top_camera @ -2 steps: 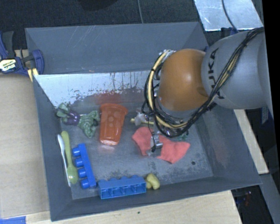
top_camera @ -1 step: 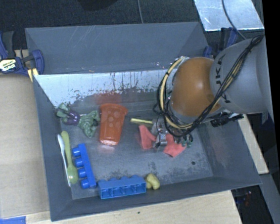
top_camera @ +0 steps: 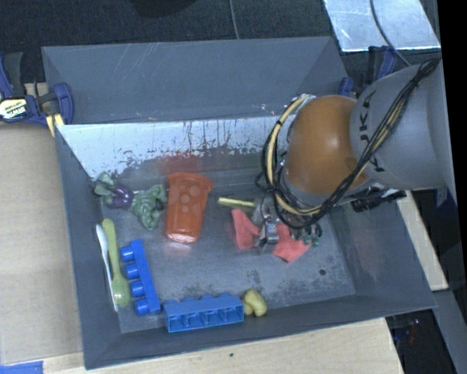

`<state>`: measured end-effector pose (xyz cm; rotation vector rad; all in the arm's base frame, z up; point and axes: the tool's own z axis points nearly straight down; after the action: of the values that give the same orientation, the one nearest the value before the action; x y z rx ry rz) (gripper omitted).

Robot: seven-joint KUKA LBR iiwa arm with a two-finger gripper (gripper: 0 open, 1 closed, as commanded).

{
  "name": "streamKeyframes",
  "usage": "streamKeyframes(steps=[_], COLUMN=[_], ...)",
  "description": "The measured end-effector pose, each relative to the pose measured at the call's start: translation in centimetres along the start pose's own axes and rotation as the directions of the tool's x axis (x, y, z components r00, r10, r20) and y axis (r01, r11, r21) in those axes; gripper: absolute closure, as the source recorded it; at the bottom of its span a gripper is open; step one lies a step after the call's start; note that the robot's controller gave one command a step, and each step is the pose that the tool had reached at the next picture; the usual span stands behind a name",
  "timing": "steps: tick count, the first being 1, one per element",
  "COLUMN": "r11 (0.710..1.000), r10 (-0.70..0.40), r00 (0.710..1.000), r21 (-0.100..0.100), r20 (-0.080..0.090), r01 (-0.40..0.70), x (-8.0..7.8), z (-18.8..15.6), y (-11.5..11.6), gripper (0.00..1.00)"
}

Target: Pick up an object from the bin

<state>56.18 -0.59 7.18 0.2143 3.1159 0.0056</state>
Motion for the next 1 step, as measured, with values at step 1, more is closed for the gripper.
streamKeyframes(steps=[1], r11=[0.999], r10=[-0.036], r00=[0.999], r21=[0.001], r20=[-0.006], r01=[0.036], x=[1.29], z=[-6.23], y=[0.75], gripper=[1.0])
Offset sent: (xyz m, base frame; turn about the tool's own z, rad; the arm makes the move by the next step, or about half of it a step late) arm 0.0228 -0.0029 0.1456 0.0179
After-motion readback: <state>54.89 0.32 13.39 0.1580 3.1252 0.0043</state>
